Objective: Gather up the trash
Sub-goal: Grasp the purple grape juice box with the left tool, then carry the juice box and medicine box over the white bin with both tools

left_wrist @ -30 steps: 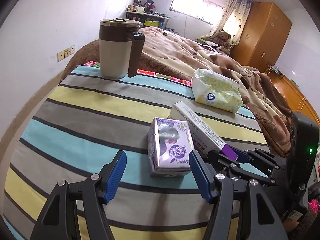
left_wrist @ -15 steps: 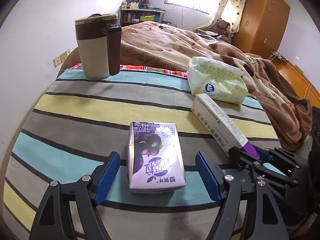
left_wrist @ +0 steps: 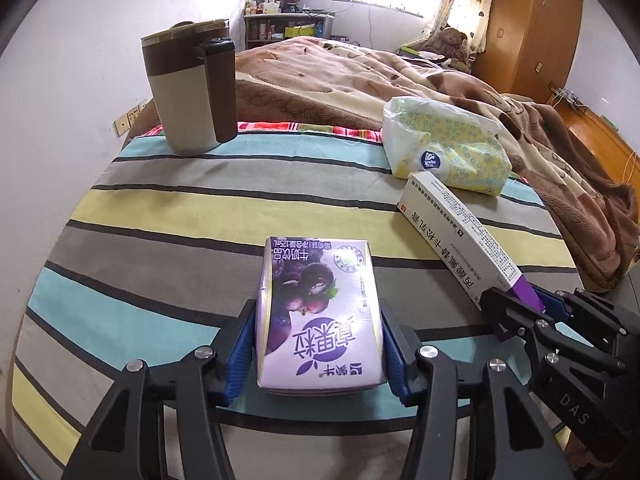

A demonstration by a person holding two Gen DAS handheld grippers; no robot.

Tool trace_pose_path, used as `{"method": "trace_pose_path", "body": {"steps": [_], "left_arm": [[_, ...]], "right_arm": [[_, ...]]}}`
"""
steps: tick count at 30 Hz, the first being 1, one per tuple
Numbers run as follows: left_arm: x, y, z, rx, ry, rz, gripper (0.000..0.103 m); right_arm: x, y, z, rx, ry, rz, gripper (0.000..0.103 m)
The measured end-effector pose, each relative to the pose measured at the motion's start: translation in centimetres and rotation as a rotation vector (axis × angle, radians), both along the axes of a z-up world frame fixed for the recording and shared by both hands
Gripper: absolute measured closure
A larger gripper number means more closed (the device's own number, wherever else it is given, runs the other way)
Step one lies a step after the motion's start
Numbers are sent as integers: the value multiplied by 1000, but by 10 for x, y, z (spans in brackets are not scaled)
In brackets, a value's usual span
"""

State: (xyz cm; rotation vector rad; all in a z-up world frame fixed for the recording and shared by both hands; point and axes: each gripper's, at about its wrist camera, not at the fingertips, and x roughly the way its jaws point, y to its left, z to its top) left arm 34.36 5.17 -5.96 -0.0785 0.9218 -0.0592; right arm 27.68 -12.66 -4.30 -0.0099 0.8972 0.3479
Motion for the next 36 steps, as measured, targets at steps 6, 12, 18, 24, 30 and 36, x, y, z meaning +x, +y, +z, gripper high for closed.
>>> {"method": "trace_pose_path", "body": {"steps": [6, 12, 18, 24, 30, 36], "left_arm": [[-13, -3, 8, 9, -20, -3, 48], [-41, -9, 24, -6, -52, -14, 48], [-77, -26, 44, -13, -91, -52, 48], [-110, -42, 61, -23, -129, -82, 48], [-145, -63, 77, -22, -175, -117, 47], [-173, -84, 91, -33, -212, -158, 47]], "right_arm": [[-10, -8, 7, 12, -20, -19, 79], [-30, -18, 13, 28, -34, -39, 79], [-57, -32, 27, 55, -61, -64, 79], [-89, -49, 40, 70, -94, -90, 79], [-118, -69, 51, 88, -128, -126, 79], [-144, -88, 61, 91, -164, -172, 79]]}}
